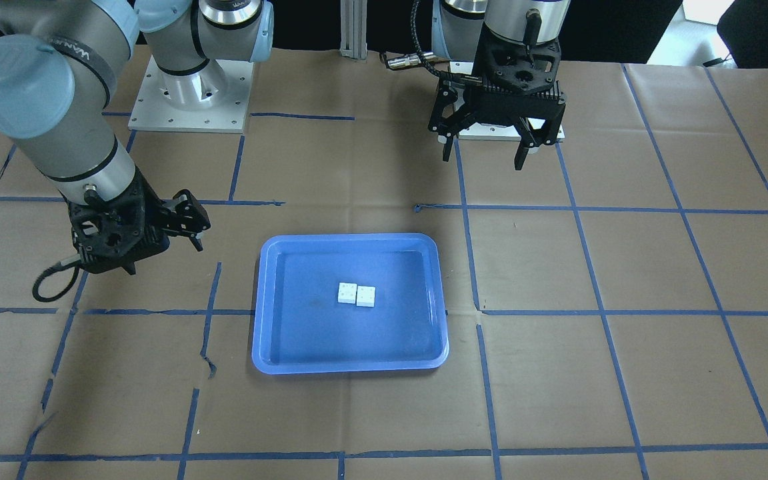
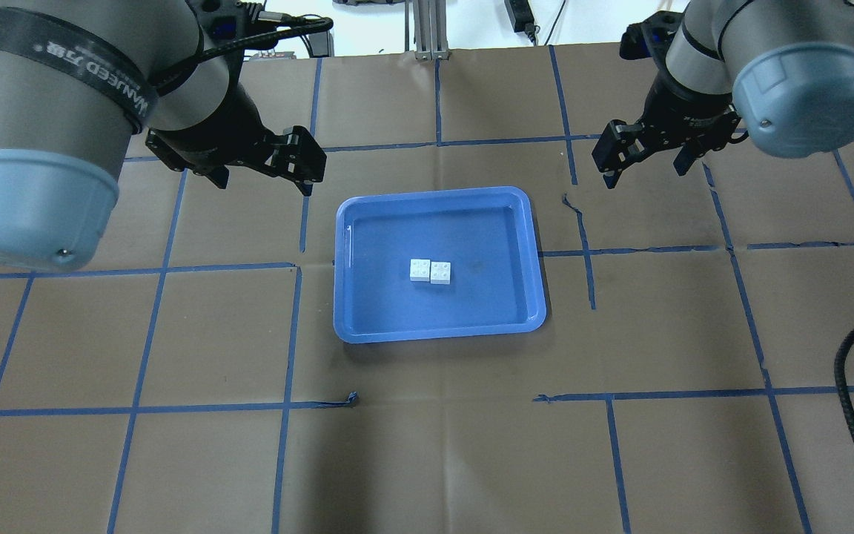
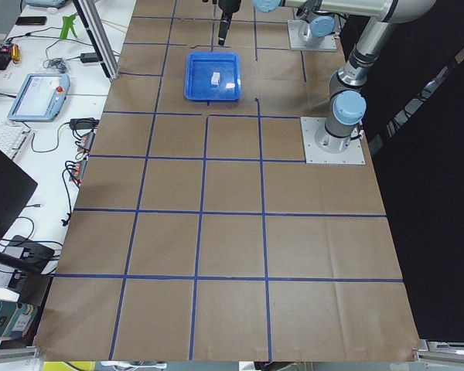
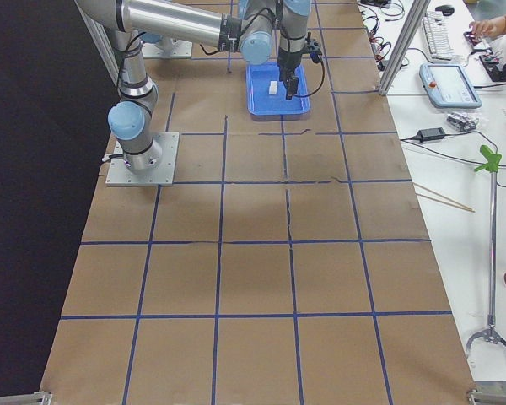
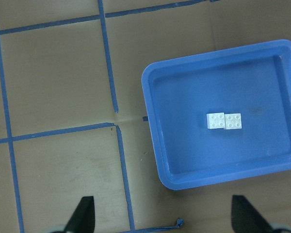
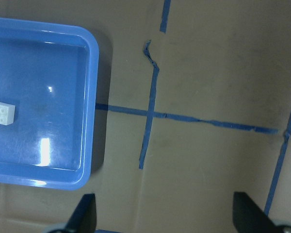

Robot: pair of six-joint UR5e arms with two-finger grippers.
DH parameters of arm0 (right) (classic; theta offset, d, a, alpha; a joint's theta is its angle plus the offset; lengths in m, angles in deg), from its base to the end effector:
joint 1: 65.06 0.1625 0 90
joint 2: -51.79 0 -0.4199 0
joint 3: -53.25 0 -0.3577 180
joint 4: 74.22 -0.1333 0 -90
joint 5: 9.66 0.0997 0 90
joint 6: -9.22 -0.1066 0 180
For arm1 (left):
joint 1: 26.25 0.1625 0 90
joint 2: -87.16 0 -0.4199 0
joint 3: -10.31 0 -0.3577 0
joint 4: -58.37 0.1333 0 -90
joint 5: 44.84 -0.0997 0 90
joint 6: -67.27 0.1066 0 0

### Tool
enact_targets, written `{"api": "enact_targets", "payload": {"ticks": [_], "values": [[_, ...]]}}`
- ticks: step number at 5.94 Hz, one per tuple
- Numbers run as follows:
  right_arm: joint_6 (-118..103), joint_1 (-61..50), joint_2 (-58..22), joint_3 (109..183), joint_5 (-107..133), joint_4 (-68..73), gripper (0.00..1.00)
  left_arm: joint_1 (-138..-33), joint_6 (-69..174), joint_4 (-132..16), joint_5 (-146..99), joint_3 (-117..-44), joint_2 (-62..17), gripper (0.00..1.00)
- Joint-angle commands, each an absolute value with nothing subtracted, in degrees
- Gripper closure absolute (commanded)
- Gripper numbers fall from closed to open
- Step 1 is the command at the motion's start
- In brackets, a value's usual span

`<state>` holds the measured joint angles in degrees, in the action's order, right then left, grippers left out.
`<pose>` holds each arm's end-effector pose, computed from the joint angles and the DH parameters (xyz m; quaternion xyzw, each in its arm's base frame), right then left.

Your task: Assemble white blocks and place on blue tray

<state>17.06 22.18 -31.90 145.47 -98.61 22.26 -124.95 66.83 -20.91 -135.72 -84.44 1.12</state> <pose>0.1112 -0.5017 0.4167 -0.0441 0.9988 0.0170 0.0108 -0.1975 -0.4202 0.4887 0.0711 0.9937 -0.0869 0.0007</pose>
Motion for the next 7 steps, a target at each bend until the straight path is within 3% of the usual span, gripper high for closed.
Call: {"api": "enact_targets", "payload": {"ticks": [1,2,5,7], "values": [[7.8,22.3,-32.2,137.4,-98.3,9.9,0.00,-125.0,66.8,-20.9,-135.7,-84.4,1.1,0.01],[5.7,22.4,-32.2,133.7,-98.4,5.5,0.00,-125.0,66.8,-20.9,-135.7,-84.4,1.1,0.01],[1.2,24.6,-32.4,132.8,-98.9,5.0,0.00,-125.0,66.8,-20.9,-135.7,-84.4,1.1,0.01],[1.8,24.6,-37.3,137.4,-99.0,5.5,0.00,-125.0,66.8,-20.8,-135.6,-84.4,1.1,0.01]]}}
